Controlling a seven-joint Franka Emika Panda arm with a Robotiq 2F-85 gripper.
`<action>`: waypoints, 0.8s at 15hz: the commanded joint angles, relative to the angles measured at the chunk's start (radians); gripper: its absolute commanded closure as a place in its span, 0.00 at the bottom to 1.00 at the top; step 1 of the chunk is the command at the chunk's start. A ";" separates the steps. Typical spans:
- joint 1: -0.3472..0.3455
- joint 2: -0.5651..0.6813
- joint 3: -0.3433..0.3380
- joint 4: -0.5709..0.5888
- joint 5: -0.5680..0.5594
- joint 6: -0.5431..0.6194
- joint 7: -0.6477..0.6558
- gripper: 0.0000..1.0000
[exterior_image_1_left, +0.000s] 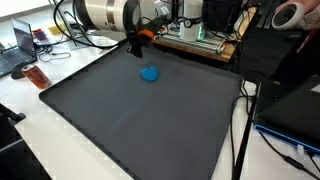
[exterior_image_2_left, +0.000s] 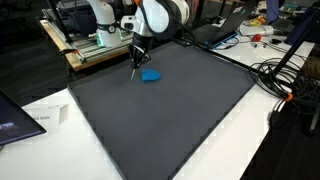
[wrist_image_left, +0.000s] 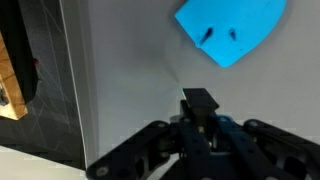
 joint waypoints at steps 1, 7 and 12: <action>-0.041 -0.002 0.029 0.013 0.008 0.031 0.057 0.97; -0.095 -0.040 0.074 -0.020 0.008 0.023 0.128 0.97; -0.170 -0.111 0.176 -0.074 0.008 0.015 0.190 0.97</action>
